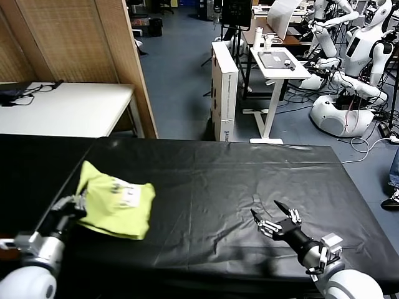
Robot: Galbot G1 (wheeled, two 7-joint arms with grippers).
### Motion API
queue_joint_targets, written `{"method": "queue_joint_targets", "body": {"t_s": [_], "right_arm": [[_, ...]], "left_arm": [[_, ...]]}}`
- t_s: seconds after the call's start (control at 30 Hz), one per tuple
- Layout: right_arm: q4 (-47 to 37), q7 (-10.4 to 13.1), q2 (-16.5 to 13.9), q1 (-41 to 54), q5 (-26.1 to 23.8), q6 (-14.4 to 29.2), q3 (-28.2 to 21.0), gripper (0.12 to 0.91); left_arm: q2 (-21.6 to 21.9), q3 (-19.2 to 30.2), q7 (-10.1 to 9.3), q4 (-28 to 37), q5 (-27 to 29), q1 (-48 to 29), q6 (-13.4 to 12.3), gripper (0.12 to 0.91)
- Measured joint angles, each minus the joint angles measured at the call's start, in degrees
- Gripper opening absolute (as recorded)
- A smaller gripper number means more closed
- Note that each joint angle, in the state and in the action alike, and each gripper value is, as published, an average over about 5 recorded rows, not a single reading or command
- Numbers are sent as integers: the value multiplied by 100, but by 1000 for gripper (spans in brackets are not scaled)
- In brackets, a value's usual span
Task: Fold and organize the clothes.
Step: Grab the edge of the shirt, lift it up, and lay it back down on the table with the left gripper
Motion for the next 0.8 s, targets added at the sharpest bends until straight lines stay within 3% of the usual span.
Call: {"method": "queue_joint_targets", "body": {"t_s": [0.17,0.43,0.73,0.8], "right_arm": [[2,-1,82,-45,-102,-4,-108,907],[62,8,157,-87,-183,-70,-203,907],[76,57,247,17,-137,-238,-427,907],[50,87,251,73,-54,-306,-502,907]], "left_arm": [[-555,1017,-80,-183,455,78,96,188],[-1634,2724,-234,655,313,-222,167,188],[-2118,3419,-218,1459,389,-443,129,192],[-2102,3450,-175,1463,444,-464,96,234]]}}
